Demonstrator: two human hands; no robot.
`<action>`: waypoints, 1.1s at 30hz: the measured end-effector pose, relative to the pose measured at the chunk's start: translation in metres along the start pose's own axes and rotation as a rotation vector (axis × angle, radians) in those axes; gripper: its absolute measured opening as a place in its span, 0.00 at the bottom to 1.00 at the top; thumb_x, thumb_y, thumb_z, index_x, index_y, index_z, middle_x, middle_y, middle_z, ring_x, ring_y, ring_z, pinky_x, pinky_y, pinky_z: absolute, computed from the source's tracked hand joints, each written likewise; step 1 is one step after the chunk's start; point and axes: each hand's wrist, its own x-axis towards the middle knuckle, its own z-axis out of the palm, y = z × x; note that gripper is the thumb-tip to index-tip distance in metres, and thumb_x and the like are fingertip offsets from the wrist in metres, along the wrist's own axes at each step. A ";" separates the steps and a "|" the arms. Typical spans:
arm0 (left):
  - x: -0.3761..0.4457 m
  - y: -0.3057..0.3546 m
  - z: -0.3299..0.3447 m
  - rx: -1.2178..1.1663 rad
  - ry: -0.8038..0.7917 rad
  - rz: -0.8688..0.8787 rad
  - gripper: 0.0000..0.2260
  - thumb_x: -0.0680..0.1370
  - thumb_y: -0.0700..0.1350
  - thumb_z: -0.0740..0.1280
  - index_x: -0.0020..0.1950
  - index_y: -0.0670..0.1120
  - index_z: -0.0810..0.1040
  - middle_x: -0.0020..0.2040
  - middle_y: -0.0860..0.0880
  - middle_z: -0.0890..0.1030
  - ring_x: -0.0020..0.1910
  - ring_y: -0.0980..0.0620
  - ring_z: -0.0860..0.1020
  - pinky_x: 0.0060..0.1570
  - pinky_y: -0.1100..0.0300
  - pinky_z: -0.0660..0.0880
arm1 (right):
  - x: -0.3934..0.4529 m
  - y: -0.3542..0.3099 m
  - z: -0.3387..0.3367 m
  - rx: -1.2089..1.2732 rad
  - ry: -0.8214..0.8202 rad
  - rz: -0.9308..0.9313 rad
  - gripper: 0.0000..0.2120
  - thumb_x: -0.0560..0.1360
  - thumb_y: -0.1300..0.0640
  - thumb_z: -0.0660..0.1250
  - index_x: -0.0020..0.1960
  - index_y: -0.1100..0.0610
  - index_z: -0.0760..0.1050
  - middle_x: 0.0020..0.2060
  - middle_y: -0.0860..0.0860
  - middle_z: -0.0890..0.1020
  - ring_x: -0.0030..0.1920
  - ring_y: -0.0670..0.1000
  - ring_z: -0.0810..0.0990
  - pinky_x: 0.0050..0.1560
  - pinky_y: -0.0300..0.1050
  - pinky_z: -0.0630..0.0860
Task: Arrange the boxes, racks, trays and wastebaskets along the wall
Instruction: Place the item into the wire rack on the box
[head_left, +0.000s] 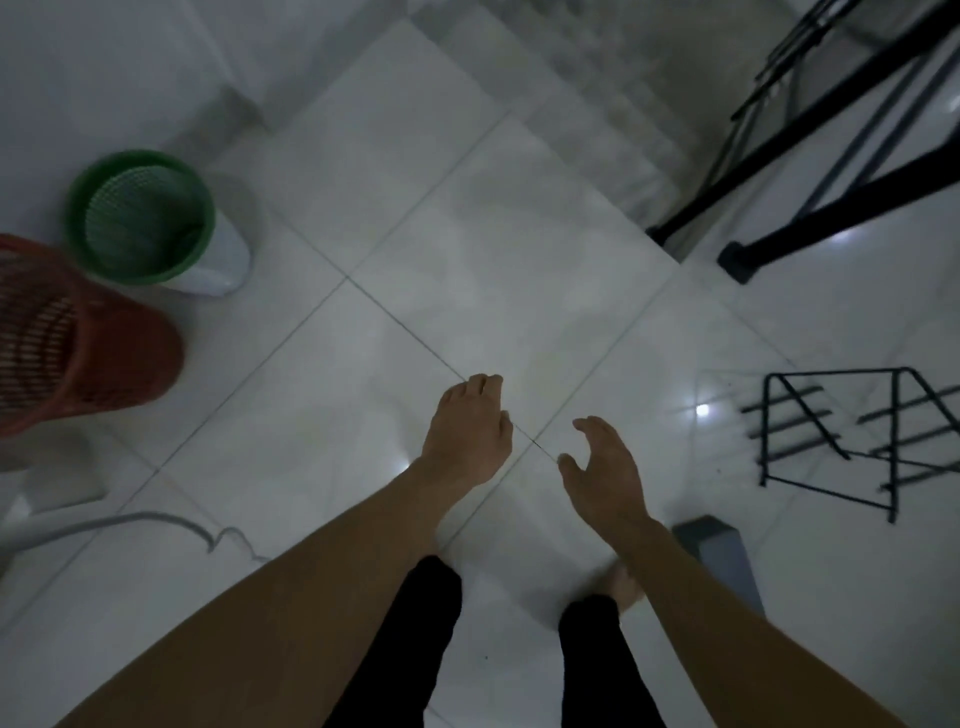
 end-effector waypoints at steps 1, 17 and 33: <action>0.002 0.017 0.006 0.011 -0.009 0.024 0.21 0.81 0.47 0.57 0.73 0.42 0.64 0.68 0.44 0.71 0.64 0.45 0.71 0.66 0.54 0.66 | -0.004 0.018 -0.008 0.024 0.026 0.024 0.23 0.79 0.57 0.66 0.73 0.56 0.67 0.74 0.52 0.67 0.74 0.52 0.64 0.71 0.41 0.59; 0.028 0.289 0.123 0.138 -0.103 0.281 0.19 0.80 0.46 0.59 0.71 0.42 0.67 0.66 0.44 0.72 0.61 0.44 0.73 0.60 0.53 0.70 | -0.045 0.255 -0.151 0.357 0.313 0.212 0.22 0.77 0.62 0.66 0.70 0.59 0.70 0.69 0.55 0.71 0.67 0.56 0.72 0.72 0.49 0.66; 0.084 0.514 0.254 0.157 -0.228 0.408 0.21 0.81 0.44 0.58 0.74 0.42 0.63 0.71 0.43 0.67 0.66 0.44 0.68 0.62 0.52 0.69 | -0.032 0.470 -0.242 0.471 0.483 0.355 0.25 0.76 0.63 0.67 0.72 0.62 0.66 0.68 0.57 0.71 0.69 0.56 0.69 0.65 0.38 0.60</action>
